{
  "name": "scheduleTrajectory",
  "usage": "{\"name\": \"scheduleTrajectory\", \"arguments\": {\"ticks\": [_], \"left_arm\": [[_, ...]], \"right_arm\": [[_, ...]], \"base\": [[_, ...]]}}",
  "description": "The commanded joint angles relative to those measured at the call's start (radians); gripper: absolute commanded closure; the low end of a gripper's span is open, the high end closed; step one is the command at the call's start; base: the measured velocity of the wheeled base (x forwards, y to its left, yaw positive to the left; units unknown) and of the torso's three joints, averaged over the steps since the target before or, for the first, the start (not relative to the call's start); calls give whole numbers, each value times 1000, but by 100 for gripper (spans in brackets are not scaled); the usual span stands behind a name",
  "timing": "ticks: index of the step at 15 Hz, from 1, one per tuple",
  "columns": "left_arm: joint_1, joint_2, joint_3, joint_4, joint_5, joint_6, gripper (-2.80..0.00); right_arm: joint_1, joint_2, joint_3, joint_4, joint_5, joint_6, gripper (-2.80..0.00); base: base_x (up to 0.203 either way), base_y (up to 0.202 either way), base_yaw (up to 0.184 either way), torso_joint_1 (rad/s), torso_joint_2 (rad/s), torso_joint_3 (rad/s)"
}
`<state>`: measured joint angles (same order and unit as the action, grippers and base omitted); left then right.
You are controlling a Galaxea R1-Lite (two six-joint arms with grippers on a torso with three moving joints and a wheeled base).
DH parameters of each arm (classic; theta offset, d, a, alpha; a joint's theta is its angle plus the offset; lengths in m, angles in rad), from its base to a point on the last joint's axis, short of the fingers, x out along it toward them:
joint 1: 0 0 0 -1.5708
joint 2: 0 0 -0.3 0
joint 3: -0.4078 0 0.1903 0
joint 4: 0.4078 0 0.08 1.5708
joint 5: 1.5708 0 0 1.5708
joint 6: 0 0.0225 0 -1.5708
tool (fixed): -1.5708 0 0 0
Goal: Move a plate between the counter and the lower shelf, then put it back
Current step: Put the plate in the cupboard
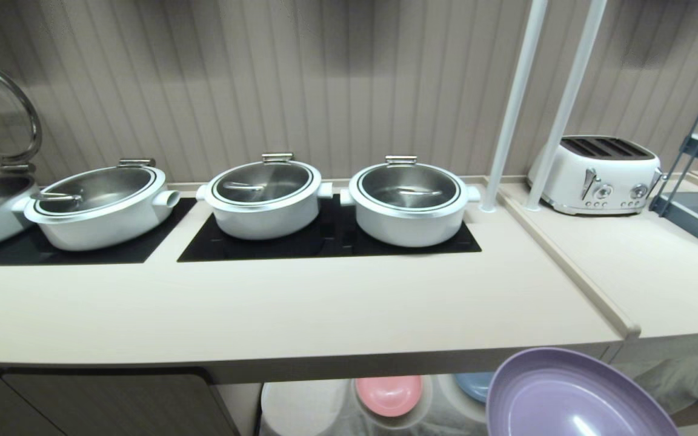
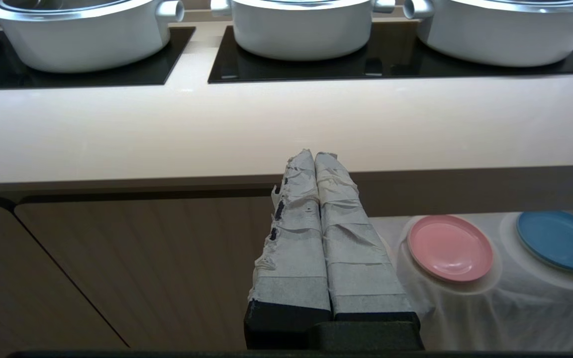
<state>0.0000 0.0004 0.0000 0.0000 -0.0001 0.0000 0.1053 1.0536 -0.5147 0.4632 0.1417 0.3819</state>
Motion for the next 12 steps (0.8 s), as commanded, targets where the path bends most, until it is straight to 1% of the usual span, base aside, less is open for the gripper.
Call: {"name": "scheduleTrajectory", "arguments": {"ticks": [1, 12], "left_arm": [[0, 0, 0, 0, 0, 0, 0], [0, 0, 0, 0, 0, 0, 0]], "right_arm": [[1, 6, -2, 3, 1, -1, 0], [1, 9, -4, 3, -1, 3, 0]], "base": [[0, 0, 0, 0, 0, 0], [0, 0, 0, 0, 0, 0]]}}
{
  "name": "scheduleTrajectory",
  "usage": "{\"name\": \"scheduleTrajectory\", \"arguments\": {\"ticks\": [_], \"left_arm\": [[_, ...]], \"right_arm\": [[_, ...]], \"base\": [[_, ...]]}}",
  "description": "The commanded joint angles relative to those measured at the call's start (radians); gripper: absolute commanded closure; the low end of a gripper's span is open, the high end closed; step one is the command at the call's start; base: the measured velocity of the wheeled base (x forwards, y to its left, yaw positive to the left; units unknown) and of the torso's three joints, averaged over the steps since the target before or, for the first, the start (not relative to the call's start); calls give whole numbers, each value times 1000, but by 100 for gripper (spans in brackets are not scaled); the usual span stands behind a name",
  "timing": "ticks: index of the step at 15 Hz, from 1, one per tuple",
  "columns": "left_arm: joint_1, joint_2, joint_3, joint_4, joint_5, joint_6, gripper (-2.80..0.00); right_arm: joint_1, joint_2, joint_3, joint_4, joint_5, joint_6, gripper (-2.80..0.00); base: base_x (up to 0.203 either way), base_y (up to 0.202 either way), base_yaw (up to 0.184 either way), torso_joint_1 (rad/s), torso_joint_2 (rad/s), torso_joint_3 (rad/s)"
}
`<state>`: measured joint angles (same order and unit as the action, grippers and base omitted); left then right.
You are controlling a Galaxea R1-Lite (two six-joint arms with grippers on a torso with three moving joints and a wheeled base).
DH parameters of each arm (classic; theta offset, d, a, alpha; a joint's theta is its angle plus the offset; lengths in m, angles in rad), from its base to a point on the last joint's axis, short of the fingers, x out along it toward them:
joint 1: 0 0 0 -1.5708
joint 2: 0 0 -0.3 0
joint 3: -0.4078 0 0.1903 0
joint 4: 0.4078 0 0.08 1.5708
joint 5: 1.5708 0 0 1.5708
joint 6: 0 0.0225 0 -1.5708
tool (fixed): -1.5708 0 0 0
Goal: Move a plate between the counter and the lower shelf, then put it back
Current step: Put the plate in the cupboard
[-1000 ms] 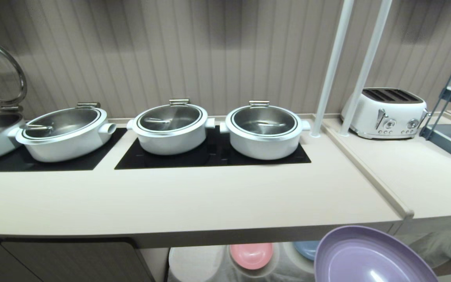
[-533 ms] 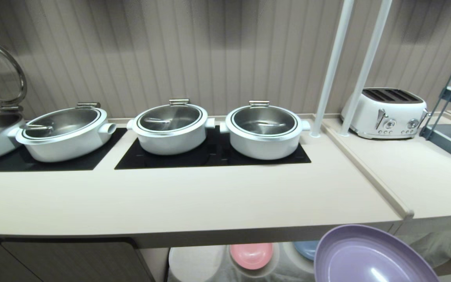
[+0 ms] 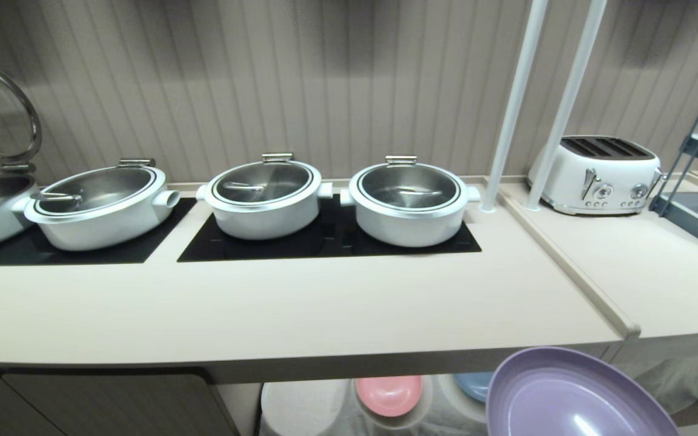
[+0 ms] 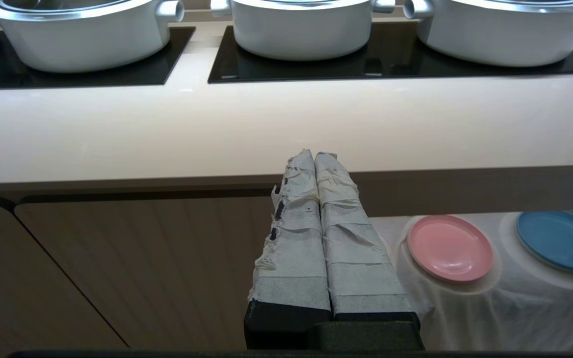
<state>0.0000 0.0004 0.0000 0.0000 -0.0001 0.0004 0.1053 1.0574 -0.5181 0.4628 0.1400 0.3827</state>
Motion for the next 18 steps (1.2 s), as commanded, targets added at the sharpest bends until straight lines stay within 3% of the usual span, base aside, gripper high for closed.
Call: {"name": "scheduleTrajectory", "arguments": {"ticks": [1, 18], "left_arm": [[0, 0, 0, 0, 0, 0, 0], [0, 0, 0, 0, 0, 0, 0]], "right_arm": [[1, 6, 1, 4, 1, 4, 0], [1, -13, 6, 8, 3, 2, 0]], "base": [[0, 0, 0, 0, 0, 0], [0, 0, 0, -17, 34, 17]]}}
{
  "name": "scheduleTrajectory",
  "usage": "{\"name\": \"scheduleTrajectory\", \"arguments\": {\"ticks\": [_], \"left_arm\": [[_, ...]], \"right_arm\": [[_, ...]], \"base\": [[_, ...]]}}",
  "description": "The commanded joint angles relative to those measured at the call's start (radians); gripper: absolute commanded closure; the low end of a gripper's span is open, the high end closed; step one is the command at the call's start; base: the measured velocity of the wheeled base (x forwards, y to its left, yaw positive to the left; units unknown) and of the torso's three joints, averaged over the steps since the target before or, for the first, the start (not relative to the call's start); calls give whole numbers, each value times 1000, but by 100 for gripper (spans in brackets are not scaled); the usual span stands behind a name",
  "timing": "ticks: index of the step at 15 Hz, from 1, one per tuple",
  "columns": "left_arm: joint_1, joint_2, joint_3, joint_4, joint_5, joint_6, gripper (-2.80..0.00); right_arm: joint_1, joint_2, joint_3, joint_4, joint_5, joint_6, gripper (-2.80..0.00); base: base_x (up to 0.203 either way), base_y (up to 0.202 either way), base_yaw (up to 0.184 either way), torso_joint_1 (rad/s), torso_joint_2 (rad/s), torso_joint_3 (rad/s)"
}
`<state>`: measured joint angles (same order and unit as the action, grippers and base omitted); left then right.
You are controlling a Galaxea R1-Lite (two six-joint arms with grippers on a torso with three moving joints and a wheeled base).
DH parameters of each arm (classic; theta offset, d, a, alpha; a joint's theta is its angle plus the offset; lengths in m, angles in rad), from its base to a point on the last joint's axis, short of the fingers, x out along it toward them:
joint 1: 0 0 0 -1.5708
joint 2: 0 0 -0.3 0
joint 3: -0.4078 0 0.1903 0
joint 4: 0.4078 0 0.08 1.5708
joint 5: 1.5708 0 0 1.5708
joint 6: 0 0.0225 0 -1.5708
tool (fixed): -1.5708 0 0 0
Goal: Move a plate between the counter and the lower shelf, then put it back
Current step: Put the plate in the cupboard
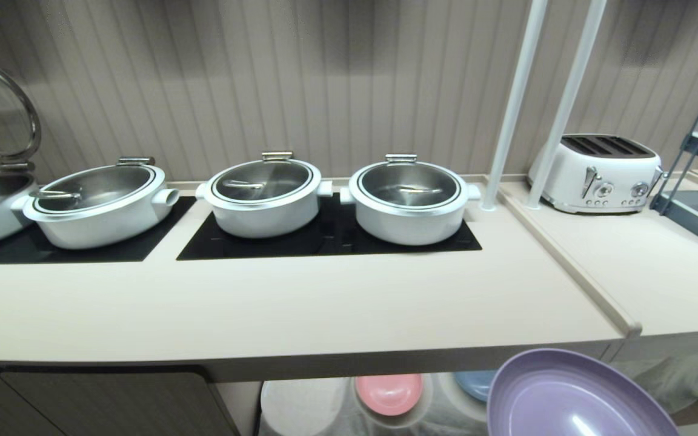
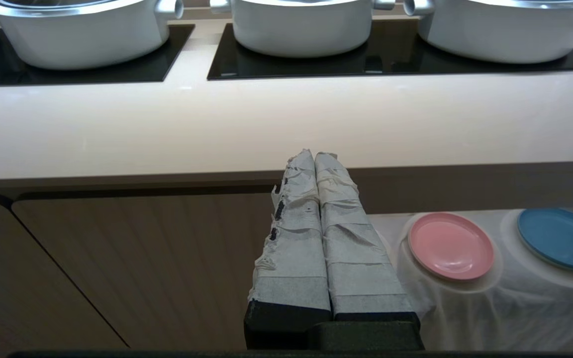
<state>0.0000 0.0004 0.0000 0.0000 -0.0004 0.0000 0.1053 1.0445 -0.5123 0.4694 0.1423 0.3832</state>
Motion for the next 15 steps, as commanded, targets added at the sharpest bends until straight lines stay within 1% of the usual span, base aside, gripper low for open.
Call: {"name": "scheduleTrajectory", "arguments": {"ticks": [1, 9, 15], "left_arm": [[0, 0, 0, 0, 0, 0, 0], [0, 0, 0, 0, 0, 0, 0], [0, 0, 0, 0, 0, 0, 0]], "right_arm": [[1, 0, 0, 3, 2, 2, 0], [1, -1, 2, 5, 2, 2, 0], [1, 0, 2, 5, 2, 0, 0]], "base": [[0, 0, 0, -68, 144, 71], [0, 0, 0, -87, 195, 102], [0, 0, 0, -135, 293, 148]]}}
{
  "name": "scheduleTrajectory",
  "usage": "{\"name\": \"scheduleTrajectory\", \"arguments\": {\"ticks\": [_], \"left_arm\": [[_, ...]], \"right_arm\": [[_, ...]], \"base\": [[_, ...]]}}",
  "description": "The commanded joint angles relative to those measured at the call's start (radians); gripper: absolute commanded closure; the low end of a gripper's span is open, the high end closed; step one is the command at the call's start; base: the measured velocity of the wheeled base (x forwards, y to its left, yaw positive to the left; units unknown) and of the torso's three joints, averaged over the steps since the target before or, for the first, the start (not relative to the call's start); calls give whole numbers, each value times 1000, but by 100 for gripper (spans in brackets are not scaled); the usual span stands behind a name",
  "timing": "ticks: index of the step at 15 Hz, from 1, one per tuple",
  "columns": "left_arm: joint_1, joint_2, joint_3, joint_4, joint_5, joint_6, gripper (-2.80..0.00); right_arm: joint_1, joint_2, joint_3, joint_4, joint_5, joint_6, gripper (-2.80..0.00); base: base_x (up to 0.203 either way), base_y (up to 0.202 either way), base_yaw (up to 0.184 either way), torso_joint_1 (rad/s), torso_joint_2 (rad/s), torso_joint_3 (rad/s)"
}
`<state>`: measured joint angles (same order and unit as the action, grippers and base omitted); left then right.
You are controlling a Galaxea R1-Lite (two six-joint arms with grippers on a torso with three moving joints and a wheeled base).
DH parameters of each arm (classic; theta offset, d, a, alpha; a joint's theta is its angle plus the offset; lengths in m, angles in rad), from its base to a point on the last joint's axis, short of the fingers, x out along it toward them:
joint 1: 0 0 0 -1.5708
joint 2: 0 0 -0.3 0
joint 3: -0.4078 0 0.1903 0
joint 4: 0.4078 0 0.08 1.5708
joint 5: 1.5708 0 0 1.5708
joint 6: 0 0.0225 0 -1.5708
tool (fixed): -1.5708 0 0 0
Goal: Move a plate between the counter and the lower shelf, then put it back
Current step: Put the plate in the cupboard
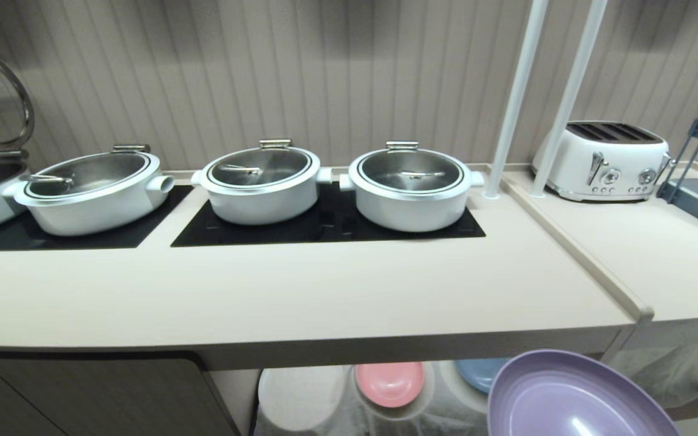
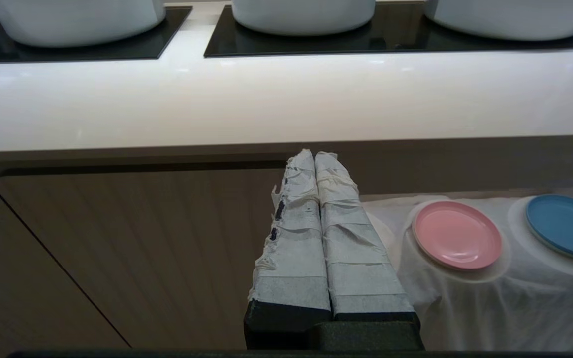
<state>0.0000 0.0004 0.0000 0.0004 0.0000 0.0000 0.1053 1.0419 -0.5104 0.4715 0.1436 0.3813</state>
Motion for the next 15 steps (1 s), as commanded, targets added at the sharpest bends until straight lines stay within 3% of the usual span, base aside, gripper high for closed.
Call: {"name": "scheduleTrajectory", "arguments": {"ticks": [1, 15], "left_arm": [[0, 0, 0, 0, 0, 0, 0], [0, 0, 0, 0, 0, 0, 0]], "right_arm": [[1, 3, 0, 3, 2, 2, 0], [1, 3, 7, -1, 4, 1, 0]], "base": [[0, 0, 0, -147, 293, 163], [0, 0, 0, -153, 328, 173]]}}
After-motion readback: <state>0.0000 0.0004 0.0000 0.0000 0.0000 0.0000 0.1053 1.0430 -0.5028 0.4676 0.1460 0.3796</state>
